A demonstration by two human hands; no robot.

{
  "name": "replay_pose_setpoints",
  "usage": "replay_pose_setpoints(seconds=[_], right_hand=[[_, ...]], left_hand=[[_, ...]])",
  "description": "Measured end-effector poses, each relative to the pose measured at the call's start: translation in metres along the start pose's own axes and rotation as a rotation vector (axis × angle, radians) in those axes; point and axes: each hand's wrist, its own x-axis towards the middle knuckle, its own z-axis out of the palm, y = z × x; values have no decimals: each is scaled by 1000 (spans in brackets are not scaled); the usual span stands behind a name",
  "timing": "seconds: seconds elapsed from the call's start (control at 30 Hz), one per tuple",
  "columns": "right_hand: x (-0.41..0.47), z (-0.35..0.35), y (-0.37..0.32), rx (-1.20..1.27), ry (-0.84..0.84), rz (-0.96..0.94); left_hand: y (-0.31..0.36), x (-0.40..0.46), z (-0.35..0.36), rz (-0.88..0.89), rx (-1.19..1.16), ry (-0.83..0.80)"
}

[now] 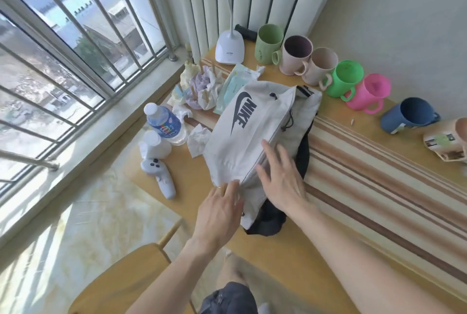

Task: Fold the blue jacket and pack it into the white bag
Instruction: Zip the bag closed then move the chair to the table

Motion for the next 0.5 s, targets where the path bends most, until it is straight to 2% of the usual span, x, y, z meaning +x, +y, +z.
replay_pose_setpoints(seconds=[0.07, 0.17, 0.33, 0.5], right_hand=[[-46, 32, -5, -163, -194, -63], [-101, 61, -4, -324, -203, -198], [-206, 86, -11, -136, -140, -124], [-346, 133, -32, 3, -222, -44]], left_hand=[[-9, -20, 11, 13, 48, -115], [-28, -60, 30, 64, 158, -220], [-44, -178, 25, -22, 233, -159], [-86, -344, -1, -190, 262, -148]])
